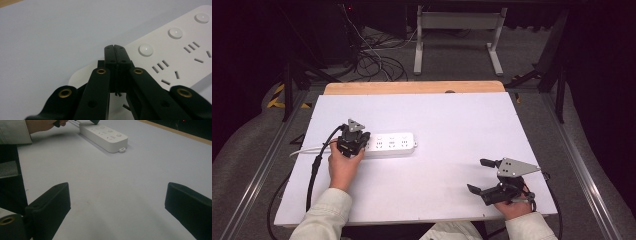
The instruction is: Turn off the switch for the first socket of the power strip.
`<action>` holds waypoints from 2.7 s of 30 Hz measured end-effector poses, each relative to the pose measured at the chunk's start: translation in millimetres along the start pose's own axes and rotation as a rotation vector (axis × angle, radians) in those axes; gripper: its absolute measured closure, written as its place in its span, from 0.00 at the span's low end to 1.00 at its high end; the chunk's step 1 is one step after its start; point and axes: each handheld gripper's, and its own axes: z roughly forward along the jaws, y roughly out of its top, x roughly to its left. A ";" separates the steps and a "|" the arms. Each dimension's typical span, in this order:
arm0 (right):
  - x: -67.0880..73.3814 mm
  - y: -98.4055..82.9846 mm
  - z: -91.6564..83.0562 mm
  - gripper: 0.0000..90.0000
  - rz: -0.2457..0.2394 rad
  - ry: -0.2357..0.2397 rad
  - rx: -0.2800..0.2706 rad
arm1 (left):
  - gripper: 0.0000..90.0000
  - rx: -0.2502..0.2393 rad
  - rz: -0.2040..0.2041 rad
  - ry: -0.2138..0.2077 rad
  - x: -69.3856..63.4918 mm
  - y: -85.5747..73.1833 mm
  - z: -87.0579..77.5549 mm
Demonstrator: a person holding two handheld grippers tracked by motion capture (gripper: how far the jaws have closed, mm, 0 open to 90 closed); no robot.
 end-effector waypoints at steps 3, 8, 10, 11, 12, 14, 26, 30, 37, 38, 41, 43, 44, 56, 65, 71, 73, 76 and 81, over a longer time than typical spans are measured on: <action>0.2 0.0 -0.1 0.07 0.000 0.002 -0.001 | 1.00 0.001 0.000 -0.003 0.5 0.3 0.0; 0.2 0.0 0.1 0.07 0.000 0.003 0.000 | 1.00 0.003 0.012 0.009 -1.1 0.7 0.1; 0.4 0.1 0.1 0.07 0.000 0.003 -0.001 | 1.00 0.000 0.013 0.003 0.0 0.6 0.1; 0.4 0.0 -0.3 0.07 -0.002 0.006 -0.003 | 1.00 0.005 0.000 -0.007 0.6 0.4 -0.3; 0.4 0.0 -0.2 0.07 -0.002 0.007 -0.003 | 1.00 -0.001 -0.009 -0.016 1.6 0.3 0.0; 0.4 0.1 -0.1 0.07 -0.001 0.007 -0.002 | 1.00 -0.001 -0.009 -0.017 1.7 0.3 0.0; 0.9 0.1 0.3 0.07 -0.001 0.007 -0.004 | 1.00 0.007 0.016 0.005 -1.0 0.4 -0.3; 1.0 0.1 0.4 0.07 -0.003 0.008 -0.004 | 1.00 0.002 0.015 0.005 -1.8 0.1 0.2; 1.1 0.1 0.3 0.07 -0.003 0.009 -0.004 | 1.00 0.007 0.019 0.024 -3.5 0.5 0.2; 1.1 0.0 0.4 0.07 -0.003 0.009 -0.004 | 1.00 0.007 0.017 0.022 -3.6 0.4 0.3; 1.0 -0.1 0.5 0.07 -0.003 0.011 -0.001 | 1.00 0.005 0.007 0.013 -2.5 0.2 0.4; 0.9 -0.1 1.0 0.07 -0.001 0.014 -0.001 | 1.00 0.014 0.004 0.011 -2.8 0.2 0.7; 0.9 -0.1 1.0 0.07 -0.001 0.014 -0.001 | 1.00 0.014 0.004 0.011 -2.8 0.2 0.7; -0.6 -0.2 1.5 0.07 0.000 0.017 -0.002 | 1.00 -0.030 -0.056 -0.033 4.7 -1.7 -7.6; -1.2 -0.9 -0.7 0.07 0.004 0.012 -0.008 | 1.00 -0.086 -0.036 -0.051 0.5 3.5 -27.3; -1.1 -0.8 -0.1 0.07 0.005 0.011 -0.005 | 1.00 -0.118 -0.016 -0.061 -1.2 12.3 -47.5; -1.3 -0.8 -0.1 0.07 0.003 0.012 -0.004 | 1.00 -0.121 -0.012 -0.066 -1.8 13.3 -49.5; -1.3 -0.9 0.0 0.07 0.005 0.013 -0.005 | 1.00 -0.121 -0.003 -0.064 -3.2 14.3 -52.1; -1.3 -0.9 -0.1 0.07 0.004 0.012 -0.005 | 1.00 -0.122 -0.007 -0.070 -2.6 14.7 -54.6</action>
